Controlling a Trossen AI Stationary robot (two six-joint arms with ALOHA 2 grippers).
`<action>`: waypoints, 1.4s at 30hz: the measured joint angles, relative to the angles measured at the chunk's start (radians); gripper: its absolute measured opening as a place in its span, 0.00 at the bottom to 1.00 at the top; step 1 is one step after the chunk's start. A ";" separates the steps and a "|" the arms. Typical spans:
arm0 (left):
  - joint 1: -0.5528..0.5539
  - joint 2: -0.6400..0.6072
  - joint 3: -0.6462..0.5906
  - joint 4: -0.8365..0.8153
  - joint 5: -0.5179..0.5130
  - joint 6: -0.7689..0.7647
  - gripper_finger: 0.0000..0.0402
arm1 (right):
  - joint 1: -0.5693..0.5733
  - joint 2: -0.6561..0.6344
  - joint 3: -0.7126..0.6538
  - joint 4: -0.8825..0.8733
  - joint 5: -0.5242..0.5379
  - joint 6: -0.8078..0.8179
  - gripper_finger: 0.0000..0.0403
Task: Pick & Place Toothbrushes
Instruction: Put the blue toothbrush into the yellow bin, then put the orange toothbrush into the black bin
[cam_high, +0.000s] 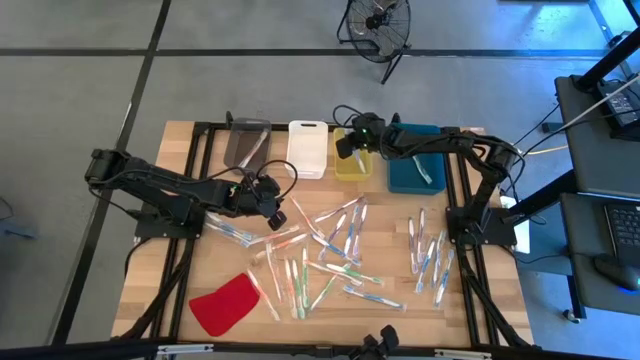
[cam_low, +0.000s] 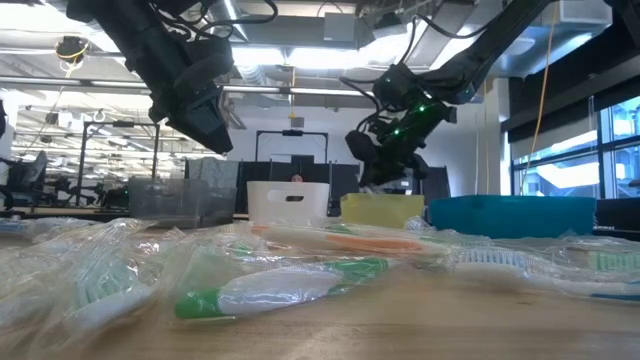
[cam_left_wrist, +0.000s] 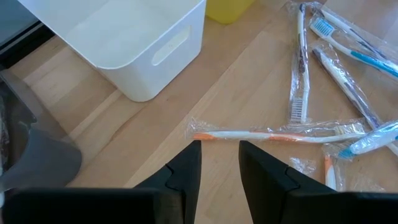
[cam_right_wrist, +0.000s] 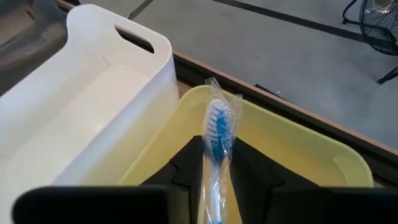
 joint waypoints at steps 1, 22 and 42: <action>0.000 0.000 0.000 0.000 0.000 0.000 0.25 | 0.000 0.000 0.000 -0.002 0.000 -0.004 0.21; 0.000 0.000 0.000 -0.005 0.208 0.061 0.26 | -0.001 -0.014 0.000 -0.012 -0.061 -0.052 0.55; 0.011 0.000 0.055 -0.069 0.396 0.094 0.46 | 0.058 -0.302 -0.001 -0.279 -0.022 -0.204 0.43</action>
